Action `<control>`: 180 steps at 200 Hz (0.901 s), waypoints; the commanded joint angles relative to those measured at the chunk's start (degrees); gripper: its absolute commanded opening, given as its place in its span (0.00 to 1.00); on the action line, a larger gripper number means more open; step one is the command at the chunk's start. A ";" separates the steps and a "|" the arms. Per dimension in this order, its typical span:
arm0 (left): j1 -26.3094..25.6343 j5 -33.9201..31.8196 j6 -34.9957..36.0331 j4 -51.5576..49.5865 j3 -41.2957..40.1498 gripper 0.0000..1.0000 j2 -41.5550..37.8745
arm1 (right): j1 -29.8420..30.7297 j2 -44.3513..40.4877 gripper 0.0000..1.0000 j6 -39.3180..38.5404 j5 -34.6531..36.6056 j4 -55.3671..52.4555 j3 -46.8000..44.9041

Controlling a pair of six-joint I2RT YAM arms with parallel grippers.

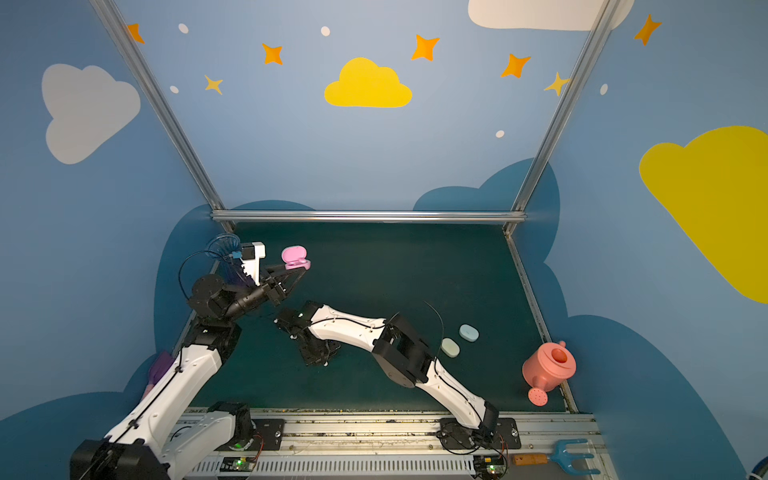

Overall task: Insert wireless bluetooth earbuds into charging case
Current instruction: Pick up the wireless bluetooth earbud from the bottom-center of the table.

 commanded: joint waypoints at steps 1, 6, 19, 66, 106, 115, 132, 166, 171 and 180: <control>0.36 0.60 -0.08 1.24 -0.46 0.08 -0.80 | 0.21 2.10 0.25 -0.24 1.64 -0.64 0.79; 0.38 0.61 -0.12 1.19 -0.44 0.08 -0.67 | 0.15 2.02 0.24 -0.21 1.67 -0.62 0.69; 0.43 0.78 -0.07 1.18 -0.42 0.08 -0.61 | 0.22 1.72 0.21 -0.16 2.00 -0.57 0.37; 0.40 1.65 0.04 0.60 -0.35 0.08 -0.60 | 0.05 -2.82 0.16 -0.45 2.85 2.55 -4.86; 0.32 2.28 0.12 0.09 -0.53 0.08 -0.91 | -1.20 -12.02 0.16 -0.35 1.86 8.57 -15.60; 0.27 2.16 0.15 -0.06 -0.64 0.08 -0.97 | -1.71 -13.96 0.16 -0.38 1.64 9.33 -17.61; 0.10 2.27 0.55 -0.57 -0.62 0.08 -1.05 | -2.88 -16.87 0.15 -0.42 1.24 10.47 -21.03; -0.83 2.43 1.93 -2.06 -0.44 0.09 -0.95 | -5.52 -22.32 0.14 -1.17 0.48 12.44 -26.64; -1.17 2.40 2.20 -2.32 -0.45 0.09 -0.94 | -5.95 -23.21 0.14 -1.33 0.24 12.73 -27.36; -1.68 2.20 2.48 -2.63 -0.52 0.09 -0.81 | -6.80 -24.79 0.14 -1.69 -0.12 13.11 -28.53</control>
